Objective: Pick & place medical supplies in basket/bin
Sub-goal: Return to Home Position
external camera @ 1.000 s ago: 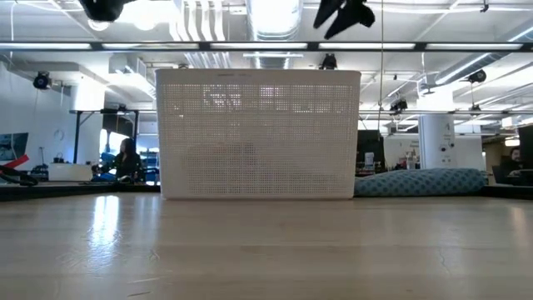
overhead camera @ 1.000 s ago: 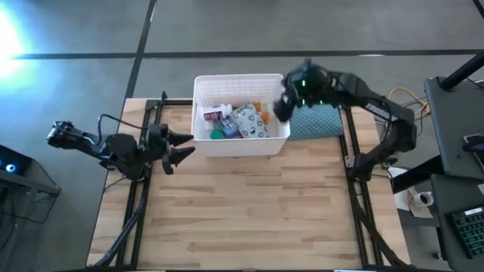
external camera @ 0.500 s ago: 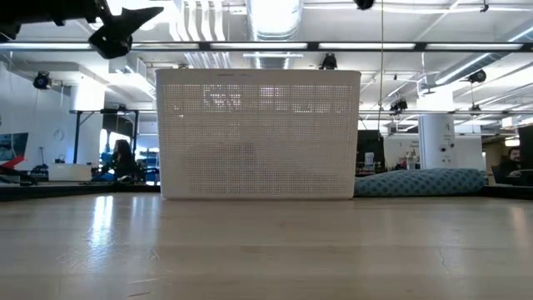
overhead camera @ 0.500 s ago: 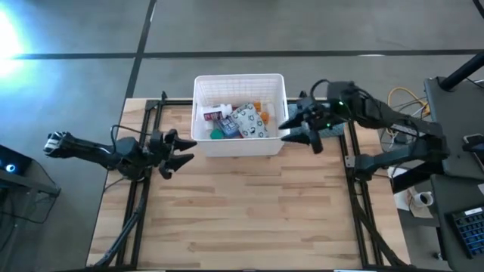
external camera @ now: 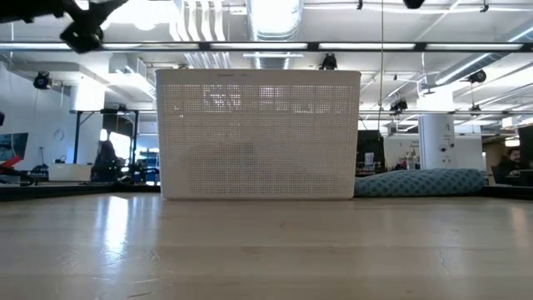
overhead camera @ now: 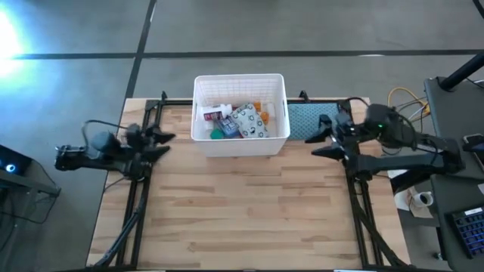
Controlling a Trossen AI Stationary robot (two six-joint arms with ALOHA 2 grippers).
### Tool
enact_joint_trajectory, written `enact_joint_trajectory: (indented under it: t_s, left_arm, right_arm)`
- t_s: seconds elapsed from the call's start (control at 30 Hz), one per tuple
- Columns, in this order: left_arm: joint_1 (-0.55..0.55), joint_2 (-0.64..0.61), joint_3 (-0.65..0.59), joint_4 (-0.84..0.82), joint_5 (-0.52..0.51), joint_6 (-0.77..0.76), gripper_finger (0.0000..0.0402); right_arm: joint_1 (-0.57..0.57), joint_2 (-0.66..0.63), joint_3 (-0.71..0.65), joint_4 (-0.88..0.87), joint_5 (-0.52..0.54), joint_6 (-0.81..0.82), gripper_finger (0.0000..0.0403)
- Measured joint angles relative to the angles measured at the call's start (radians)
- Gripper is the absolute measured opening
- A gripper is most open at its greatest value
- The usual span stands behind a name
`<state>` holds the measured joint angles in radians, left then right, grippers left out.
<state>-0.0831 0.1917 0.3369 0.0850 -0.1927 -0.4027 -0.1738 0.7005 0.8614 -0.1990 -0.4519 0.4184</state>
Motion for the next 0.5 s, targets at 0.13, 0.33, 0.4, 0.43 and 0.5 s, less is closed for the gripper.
enact_joint_trajectory:
  t_s: [0.13, 0.33, 0.4, 0.43, 0.5]
  left_arm:
    - [0.000, -0.053, -0.043, -0.018, -0.033, 0.024, 0.0255]
    - [0.000, -0.109, -0.122, -0.014, -0.067, -0.185, 0.0255]
    - [0.000, -0.130, -0.137, -0.007, -0.062, -0.192, 0.0255]
    - [0.000, -0.136, -0.146, -0.009, -0.062, -0.178, 0.0255]
    - [0.000, -0.158, -0.154, -0.016, -0.061, -0.137, 0.0255]
  right_arm:
    - [-0.001, -0.088, -0.087, -0.004, 0.007, -0.021, 0.0219]
    - [-0.003, -0.169, -0.229, 0.017, 0.057, 0.164, 0.0219]
    - [0.001, -0.190, -0.281, 0.137, -0.058, 0.118, 0.0219]
    - [0.002, -0.198, -0.308, 0.196, -0.124, 0.102, 0.0219]
    - [0.002, -0.220, -0.356, 0.280, -0.217, 0.092, 0.0219]
